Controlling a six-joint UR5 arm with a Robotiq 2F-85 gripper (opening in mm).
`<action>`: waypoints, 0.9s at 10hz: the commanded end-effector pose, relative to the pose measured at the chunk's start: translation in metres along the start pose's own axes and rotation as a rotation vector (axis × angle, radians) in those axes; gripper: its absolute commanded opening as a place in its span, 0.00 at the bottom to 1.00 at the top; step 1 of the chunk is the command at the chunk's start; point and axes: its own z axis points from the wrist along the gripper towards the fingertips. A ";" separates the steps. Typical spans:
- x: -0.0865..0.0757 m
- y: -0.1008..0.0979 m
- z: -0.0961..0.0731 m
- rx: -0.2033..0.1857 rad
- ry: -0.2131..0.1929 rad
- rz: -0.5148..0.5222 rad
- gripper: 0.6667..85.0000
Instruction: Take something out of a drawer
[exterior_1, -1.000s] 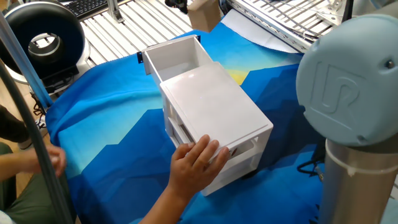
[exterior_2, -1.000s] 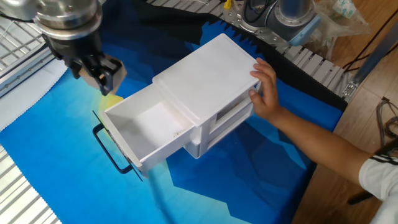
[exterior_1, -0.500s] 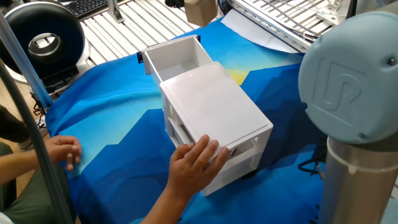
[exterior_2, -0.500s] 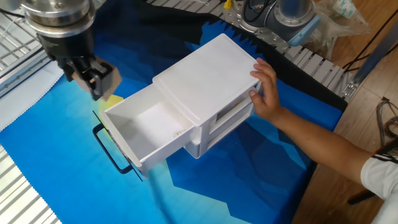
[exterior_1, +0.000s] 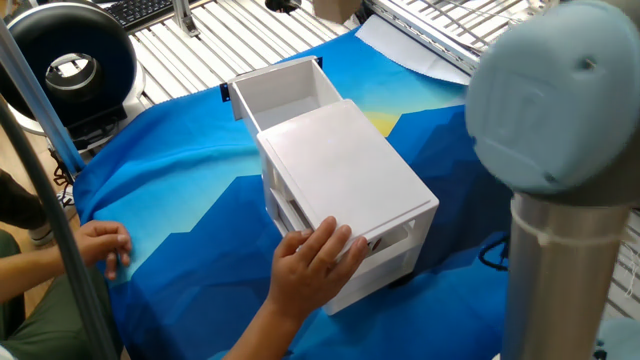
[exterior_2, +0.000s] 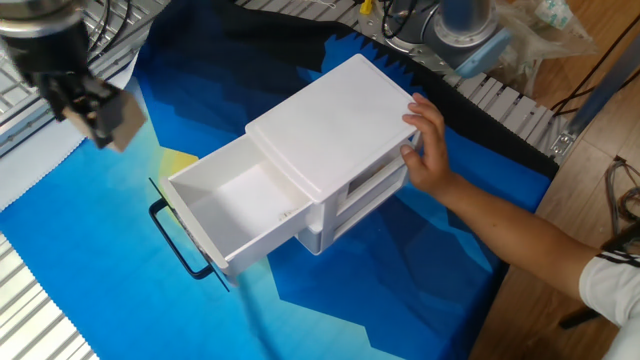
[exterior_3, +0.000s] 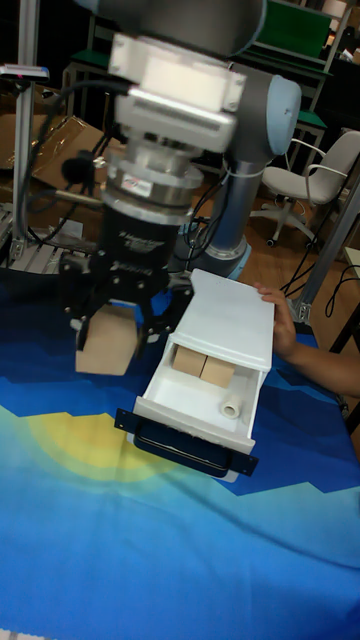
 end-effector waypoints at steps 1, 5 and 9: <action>-0.016 -0.023 0.030 -0.056 -0.026 -0.002 0.00; -0.035 -0.040 0.084 -0.072 -0.088 -0.033 0.00; -0.018 -0.052 0.109 -0.052 -0.048 -0.029 0.00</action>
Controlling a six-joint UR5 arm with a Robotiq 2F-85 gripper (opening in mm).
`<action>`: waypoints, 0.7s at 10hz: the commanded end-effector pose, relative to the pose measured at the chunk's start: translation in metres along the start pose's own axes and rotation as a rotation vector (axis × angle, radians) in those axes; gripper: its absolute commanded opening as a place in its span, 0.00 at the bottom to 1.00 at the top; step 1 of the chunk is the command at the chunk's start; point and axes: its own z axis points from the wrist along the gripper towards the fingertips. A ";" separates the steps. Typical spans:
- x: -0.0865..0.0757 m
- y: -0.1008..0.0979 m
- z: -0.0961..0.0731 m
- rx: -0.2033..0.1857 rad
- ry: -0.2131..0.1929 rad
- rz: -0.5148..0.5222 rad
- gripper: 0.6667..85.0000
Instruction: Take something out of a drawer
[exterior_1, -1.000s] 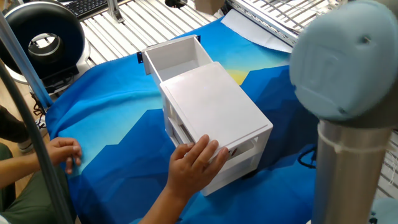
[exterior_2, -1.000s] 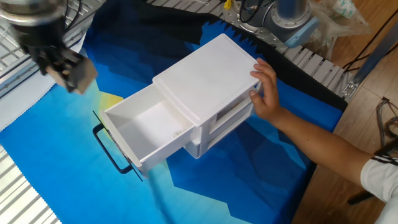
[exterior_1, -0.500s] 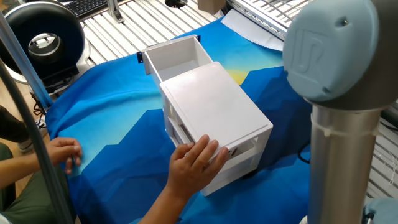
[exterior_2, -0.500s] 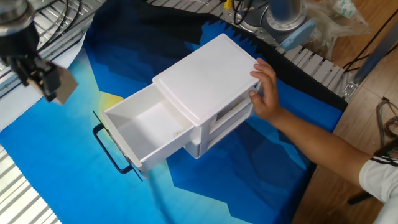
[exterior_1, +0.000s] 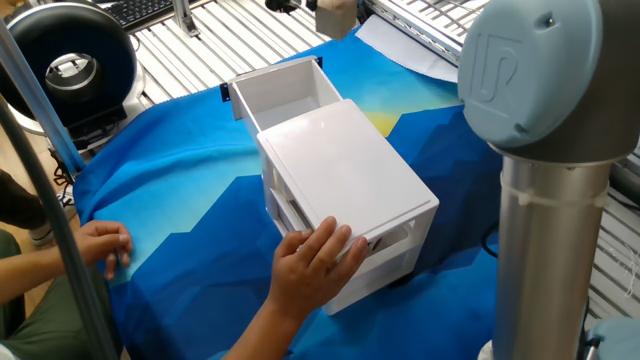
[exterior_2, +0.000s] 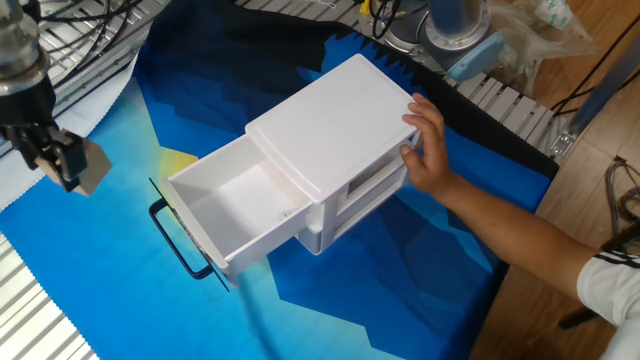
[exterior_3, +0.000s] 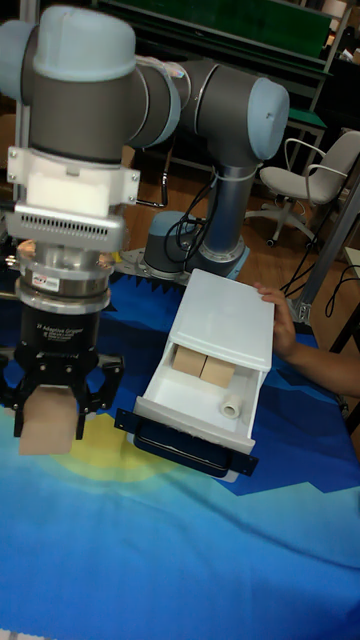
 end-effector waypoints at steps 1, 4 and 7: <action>0.024 -0.011 0.012 0.012 0.074 0.024 0.00; 0.034 -0.015 0.011 0.031 0.112 0.059 0.00; 0.023 -0.011 0.058 -0.022 0.084 0.071 0.00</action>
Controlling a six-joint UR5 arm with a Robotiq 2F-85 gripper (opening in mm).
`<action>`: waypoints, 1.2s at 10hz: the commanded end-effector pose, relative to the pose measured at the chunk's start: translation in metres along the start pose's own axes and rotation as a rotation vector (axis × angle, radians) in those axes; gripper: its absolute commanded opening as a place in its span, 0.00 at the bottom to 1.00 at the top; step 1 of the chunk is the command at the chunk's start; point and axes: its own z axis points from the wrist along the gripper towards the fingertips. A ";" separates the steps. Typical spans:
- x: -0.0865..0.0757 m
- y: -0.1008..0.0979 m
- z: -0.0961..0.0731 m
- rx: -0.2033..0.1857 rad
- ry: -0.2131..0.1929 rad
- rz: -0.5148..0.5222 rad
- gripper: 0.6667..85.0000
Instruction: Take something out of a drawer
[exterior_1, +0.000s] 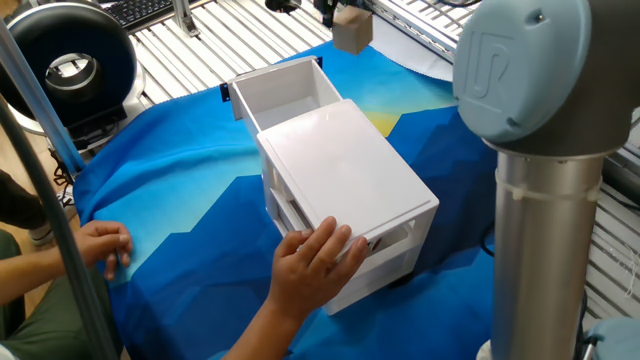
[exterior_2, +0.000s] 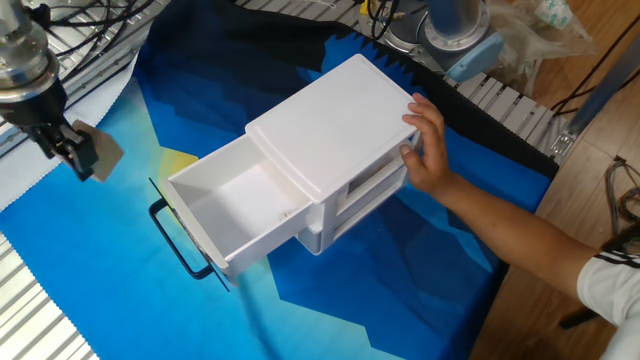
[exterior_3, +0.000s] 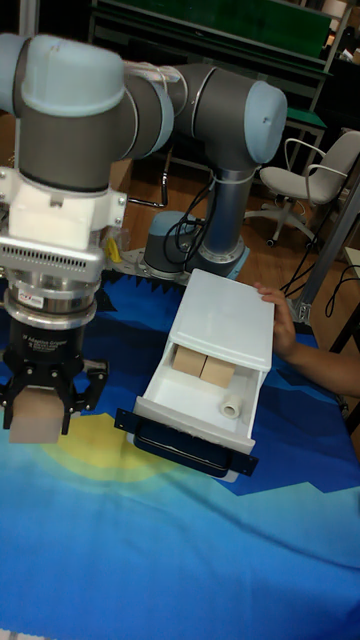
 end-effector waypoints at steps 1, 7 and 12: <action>-0.012 0.003 0.053 -0.037 -0.031 0.020 0.00; -0.028 0.014 0.120 -0.042 -0.093 0.016 0.00; -0.007 0.003 0.130 -0.011 -0.002 -0.132 0.39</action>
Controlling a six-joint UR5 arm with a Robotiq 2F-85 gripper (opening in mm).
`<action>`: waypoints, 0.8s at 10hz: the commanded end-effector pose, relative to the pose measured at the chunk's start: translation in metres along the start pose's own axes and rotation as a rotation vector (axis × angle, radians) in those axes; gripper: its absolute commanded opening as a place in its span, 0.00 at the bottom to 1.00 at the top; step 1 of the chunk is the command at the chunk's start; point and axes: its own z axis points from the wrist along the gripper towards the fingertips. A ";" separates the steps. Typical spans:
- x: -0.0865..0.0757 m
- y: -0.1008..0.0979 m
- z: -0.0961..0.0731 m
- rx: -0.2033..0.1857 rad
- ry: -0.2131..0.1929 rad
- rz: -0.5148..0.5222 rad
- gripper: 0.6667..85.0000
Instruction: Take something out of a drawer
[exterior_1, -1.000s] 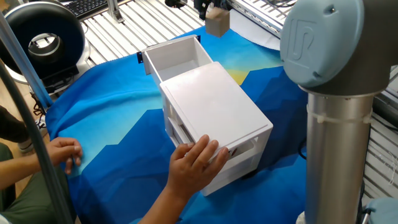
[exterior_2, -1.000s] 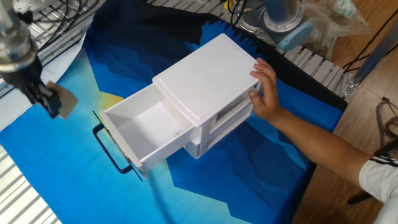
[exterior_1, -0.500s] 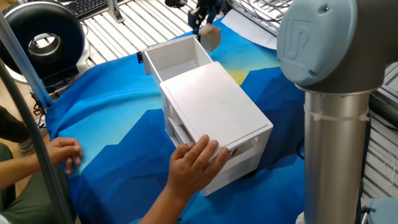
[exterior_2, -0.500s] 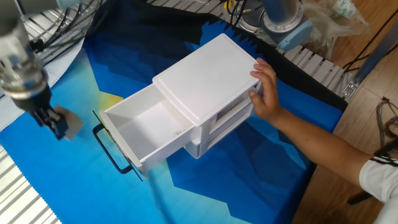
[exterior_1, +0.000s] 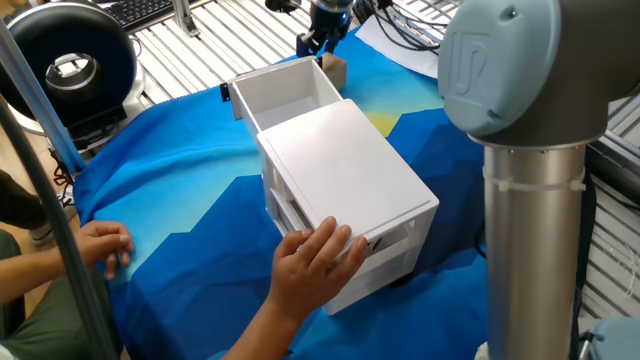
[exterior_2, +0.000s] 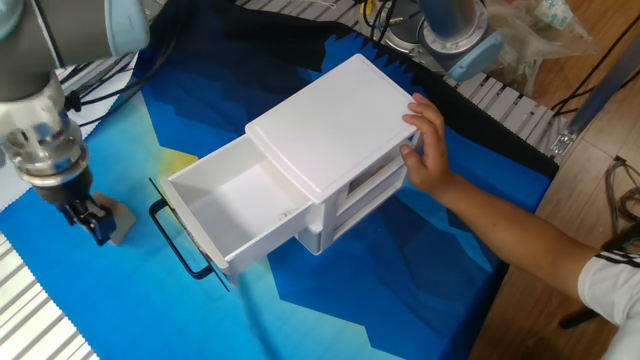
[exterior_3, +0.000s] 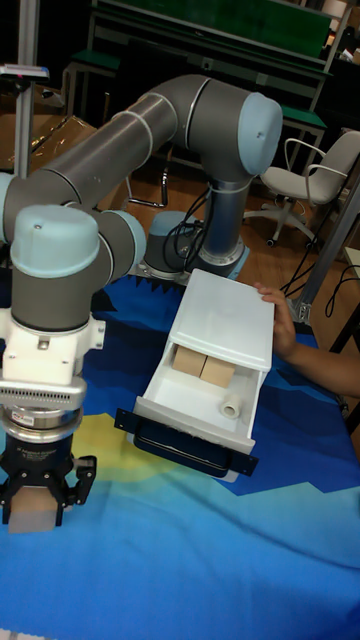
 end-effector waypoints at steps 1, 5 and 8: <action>0.014 -0.001 -0.001 -0.021 0.054 -0.135 0.71; -0.003 -0.010 -0.019 -0.041 0.023 -0.162 0.85; 0.004 -0.015 -0.078 0.007 0.086 -0.016 0.36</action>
